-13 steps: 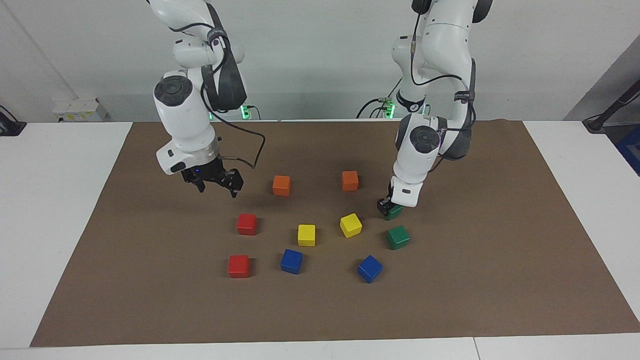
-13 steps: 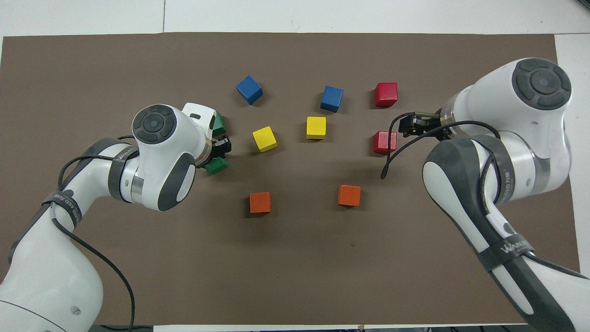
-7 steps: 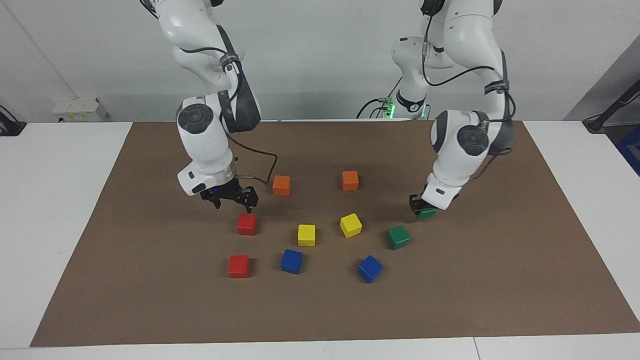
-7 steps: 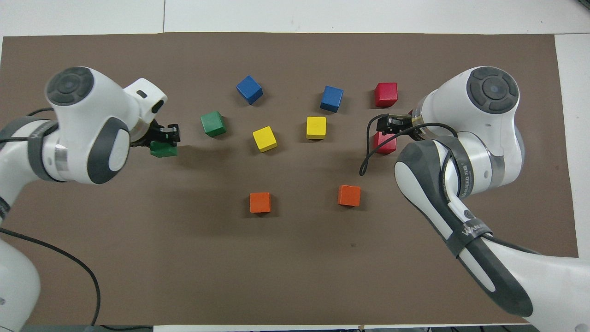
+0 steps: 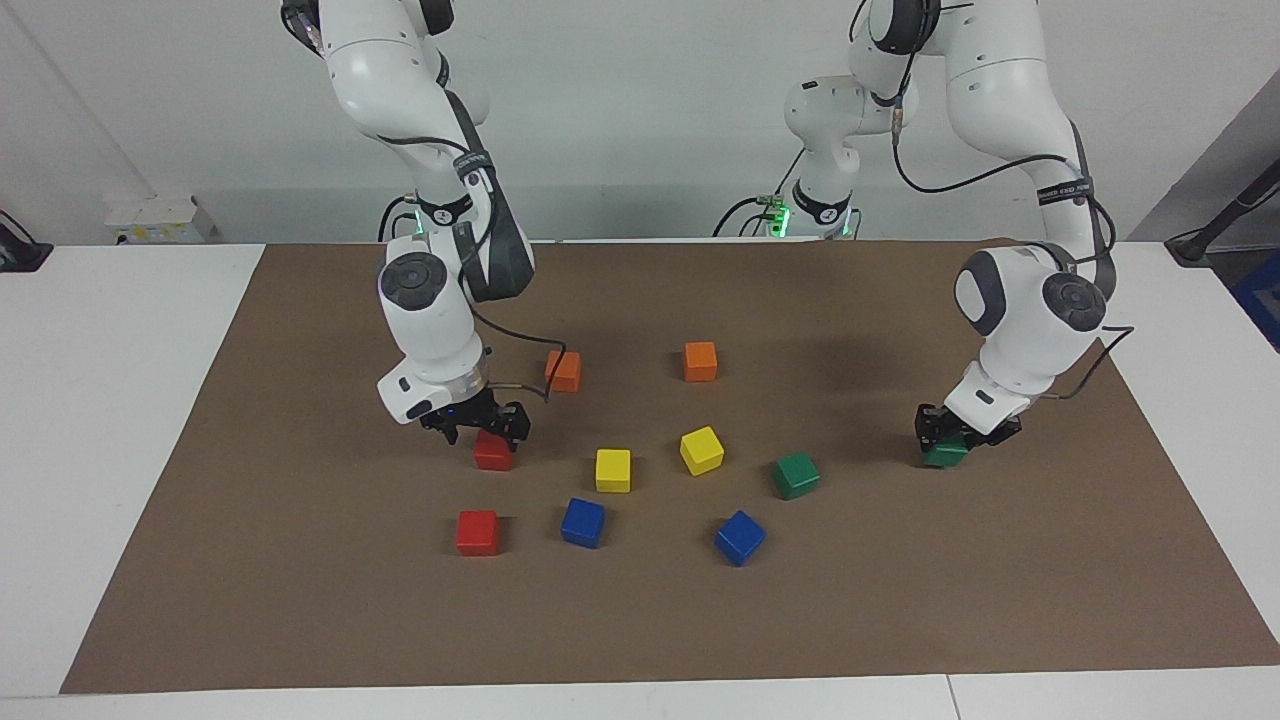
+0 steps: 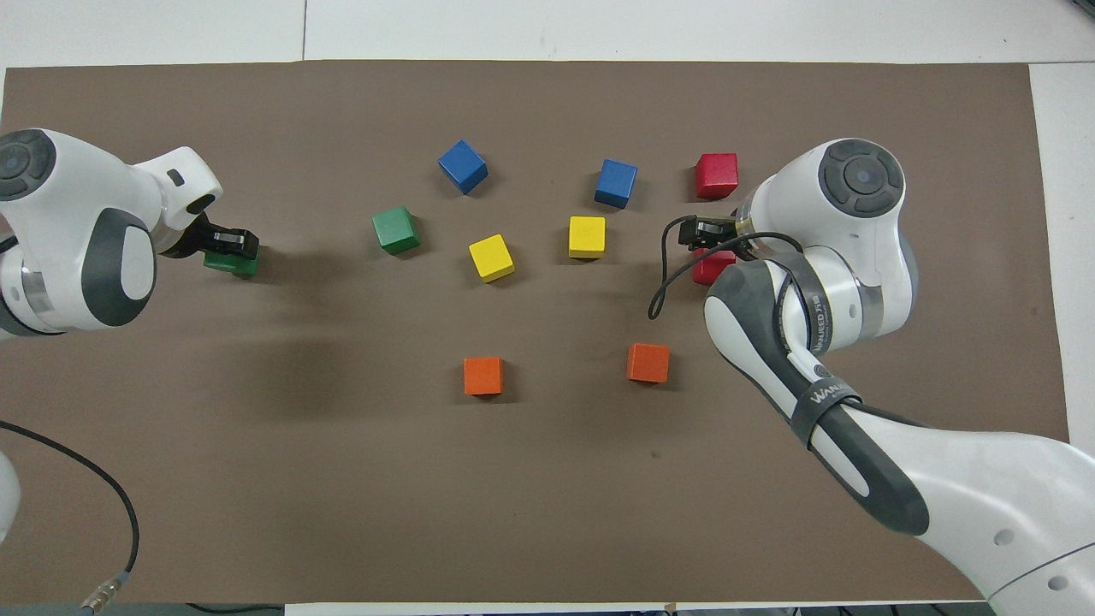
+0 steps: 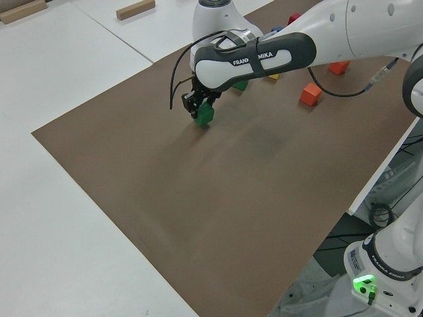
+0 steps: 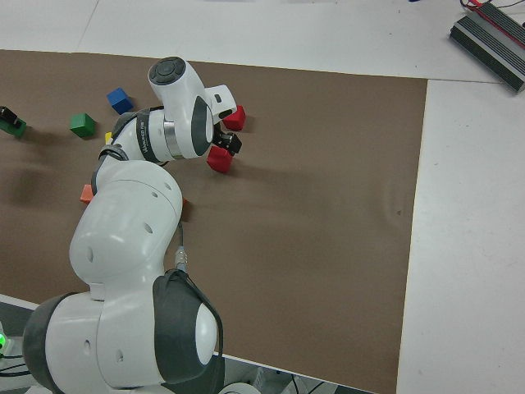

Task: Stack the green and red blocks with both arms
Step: 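Place the green block with the left gripper while the right gripper lifts red, then grasp the other green with the left gripper while the right gripper moves red, then stack green on green with the left gripper while the right gripper places red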

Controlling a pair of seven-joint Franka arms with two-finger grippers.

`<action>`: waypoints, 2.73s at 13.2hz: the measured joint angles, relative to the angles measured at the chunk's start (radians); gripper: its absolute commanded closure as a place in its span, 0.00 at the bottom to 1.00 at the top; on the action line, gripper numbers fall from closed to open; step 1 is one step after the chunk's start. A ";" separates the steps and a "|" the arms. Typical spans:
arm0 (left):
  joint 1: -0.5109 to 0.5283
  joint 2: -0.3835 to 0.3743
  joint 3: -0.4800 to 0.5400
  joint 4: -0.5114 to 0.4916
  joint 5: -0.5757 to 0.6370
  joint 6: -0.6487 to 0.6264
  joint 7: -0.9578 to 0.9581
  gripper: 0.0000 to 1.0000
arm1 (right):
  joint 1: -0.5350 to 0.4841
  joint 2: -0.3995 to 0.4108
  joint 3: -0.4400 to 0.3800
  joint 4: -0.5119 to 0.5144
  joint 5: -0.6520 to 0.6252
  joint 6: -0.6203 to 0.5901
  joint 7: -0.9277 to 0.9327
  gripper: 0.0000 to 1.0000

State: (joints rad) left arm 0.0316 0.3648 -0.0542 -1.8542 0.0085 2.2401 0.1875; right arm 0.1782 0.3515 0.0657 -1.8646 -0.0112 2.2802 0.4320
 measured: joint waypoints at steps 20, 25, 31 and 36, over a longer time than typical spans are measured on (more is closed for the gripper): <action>-0.202 0.072 -0.016 0.265 -0.020 -0.126 -0.595 0.00 | 0.014 0.062 -0.002 0.000 -0.003 0.027 -0.005 1.00; -0.293 0.155 -0.008 0.265 -0.017 -0.051 -0.695 0.00 | -0.077 -0.005 -0.021 0.042 -0.009 -0.153 -0.247 1.00; -0.312 0.156 -0.005 0.204 -0.010 0.026 -0.788 0.00 | -0.242 -0.039 -0.024 -0.026 -0.042 -0.064 -0.445 1.00; -0.318 0.156 -0.006 0.188 -0.009 0.038 -0.808 0.83 | -0.269 0.020 -0.024 -0.063 -0.050 0.053 -0.440 1.00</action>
State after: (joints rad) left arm -0.2863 0.5205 -0.0604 -1.6665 -0.0001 2.2778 -0.6207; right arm -0.0905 0.3720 0.0420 -1.9277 -0.0614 2.3333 -0.0077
